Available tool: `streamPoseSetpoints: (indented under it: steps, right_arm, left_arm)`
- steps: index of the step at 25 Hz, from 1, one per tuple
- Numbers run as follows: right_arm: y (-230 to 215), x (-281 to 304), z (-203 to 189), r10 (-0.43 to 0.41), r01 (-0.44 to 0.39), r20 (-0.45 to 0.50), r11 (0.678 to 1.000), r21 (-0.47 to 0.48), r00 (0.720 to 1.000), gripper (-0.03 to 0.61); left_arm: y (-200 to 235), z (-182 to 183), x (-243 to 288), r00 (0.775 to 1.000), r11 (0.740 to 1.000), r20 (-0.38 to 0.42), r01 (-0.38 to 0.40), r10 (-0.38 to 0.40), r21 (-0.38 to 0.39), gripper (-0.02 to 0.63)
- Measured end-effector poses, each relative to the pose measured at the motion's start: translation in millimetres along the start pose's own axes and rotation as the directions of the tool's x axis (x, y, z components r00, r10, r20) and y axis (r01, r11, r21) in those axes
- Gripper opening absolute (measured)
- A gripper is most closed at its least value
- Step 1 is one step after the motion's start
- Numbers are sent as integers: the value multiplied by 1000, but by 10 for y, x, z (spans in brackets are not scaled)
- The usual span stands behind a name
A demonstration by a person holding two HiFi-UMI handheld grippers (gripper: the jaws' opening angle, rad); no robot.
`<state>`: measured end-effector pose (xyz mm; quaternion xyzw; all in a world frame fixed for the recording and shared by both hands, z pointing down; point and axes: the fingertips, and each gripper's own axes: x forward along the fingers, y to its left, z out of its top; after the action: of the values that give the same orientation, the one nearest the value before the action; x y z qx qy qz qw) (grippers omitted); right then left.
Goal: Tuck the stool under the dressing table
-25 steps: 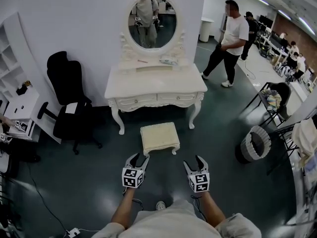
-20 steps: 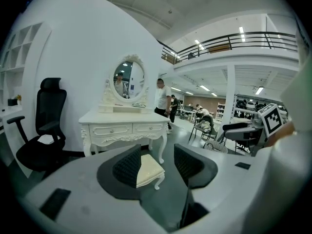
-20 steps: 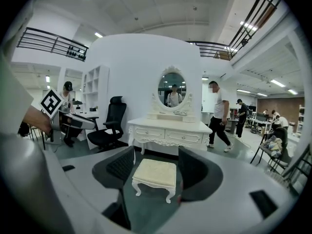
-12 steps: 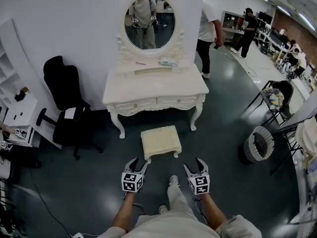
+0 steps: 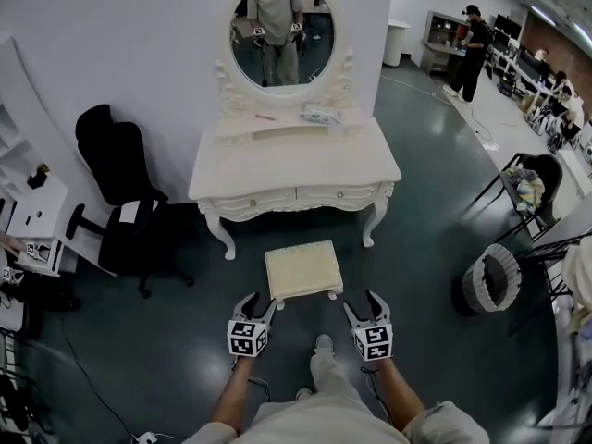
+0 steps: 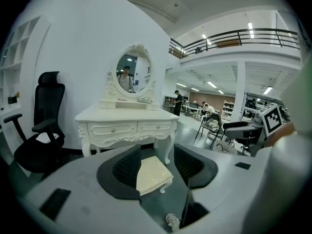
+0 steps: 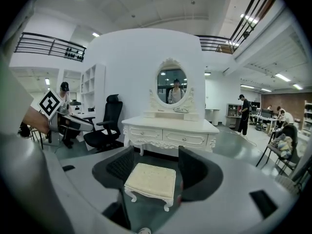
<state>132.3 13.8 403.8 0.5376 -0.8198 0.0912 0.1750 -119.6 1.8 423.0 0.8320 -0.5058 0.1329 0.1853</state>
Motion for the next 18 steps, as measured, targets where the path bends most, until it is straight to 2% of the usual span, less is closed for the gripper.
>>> streamPoseSetpoints:
  steps: [8, 18]
  right_arm:
    - [-375, 602, 149, 47, -47, -23, 999, 0, 999, 271]
    - [-747, 1267, 128, 115, -114, -72, 993, 15, 991, 271]
  left_arm:
    - [204, 140, 522, 998, 999, -37, -46, 45, -28, 193]
    - [392, 97, 1008, 989, 990, -95, -120, 112, -80, 193]
